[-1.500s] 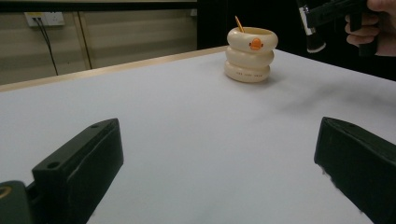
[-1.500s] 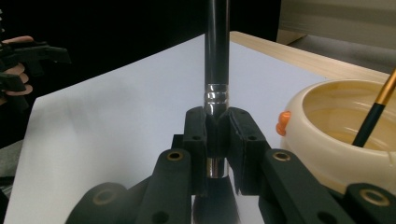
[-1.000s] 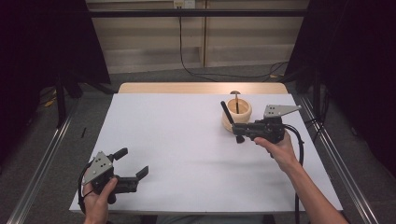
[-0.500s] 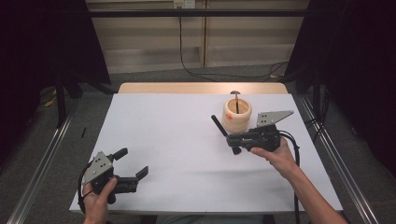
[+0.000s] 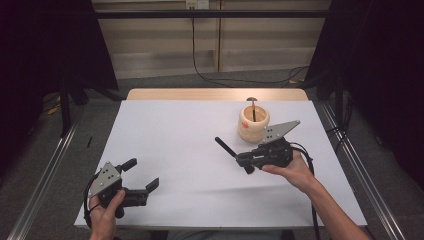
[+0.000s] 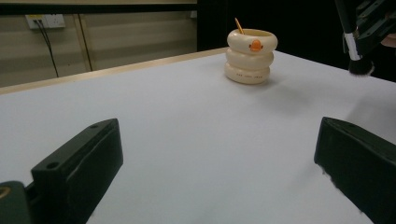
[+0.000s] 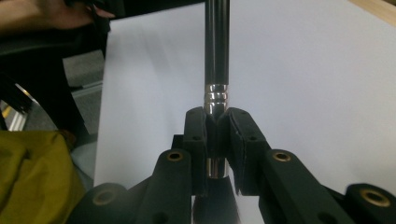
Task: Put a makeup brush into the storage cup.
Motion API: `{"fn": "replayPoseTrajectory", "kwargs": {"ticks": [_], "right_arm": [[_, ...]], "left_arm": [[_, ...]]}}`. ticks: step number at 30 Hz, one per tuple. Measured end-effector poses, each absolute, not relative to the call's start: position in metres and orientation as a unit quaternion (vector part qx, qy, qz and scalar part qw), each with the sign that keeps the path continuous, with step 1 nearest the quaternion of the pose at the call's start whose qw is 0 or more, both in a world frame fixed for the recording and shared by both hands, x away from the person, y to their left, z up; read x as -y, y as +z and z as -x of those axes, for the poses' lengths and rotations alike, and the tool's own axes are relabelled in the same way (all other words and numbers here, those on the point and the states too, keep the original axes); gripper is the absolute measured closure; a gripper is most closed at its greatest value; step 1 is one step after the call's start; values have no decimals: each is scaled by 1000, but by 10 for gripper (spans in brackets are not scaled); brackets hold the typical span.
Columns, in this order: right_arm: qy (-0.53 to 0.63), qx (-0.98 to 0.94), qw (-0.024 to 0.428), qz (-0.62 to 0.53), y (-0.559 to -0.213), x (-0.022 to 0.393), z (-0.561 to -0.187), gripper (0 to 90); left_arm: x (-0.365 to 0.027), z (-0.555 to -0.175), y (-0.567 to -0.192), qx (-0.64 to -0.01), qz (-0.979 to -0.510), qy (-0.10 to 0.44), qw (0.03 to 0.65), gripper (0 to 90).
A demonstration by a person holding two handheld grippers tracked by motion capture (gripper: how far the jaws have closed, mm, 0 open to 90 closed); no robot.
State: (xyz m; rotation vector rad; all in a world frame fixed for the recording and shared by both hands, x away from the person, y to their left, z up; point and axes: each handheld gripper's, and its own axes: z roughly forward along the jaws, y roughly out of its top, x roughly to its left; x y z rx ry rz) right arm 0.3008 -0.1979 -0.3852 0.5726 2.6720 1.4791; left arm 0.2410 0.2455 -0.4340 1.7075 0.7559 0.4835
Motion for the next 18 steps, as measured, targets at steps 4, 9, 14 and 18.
{"fn": "replayPoseTrajectory", "kwargs": {"ticks": [4,9,14,18], "right_arm": [[445,-877,12,-182,-385,195,-301,776],[417,-893,21,-170,-383,190,-302,776],[379,-913,21,-148,-380,180,-304,776],[346,-928,9,-139,-380,170,-308,776]], "left_arm": [[-245,-241,-434,-322,-728,206,570,9],[-244,-242,-435,-324,-728,206,568,9],[-243,-242,-435,-322,-730,206,566,9],[-243,-243,-436,-321,-731,207,566,10]]}}
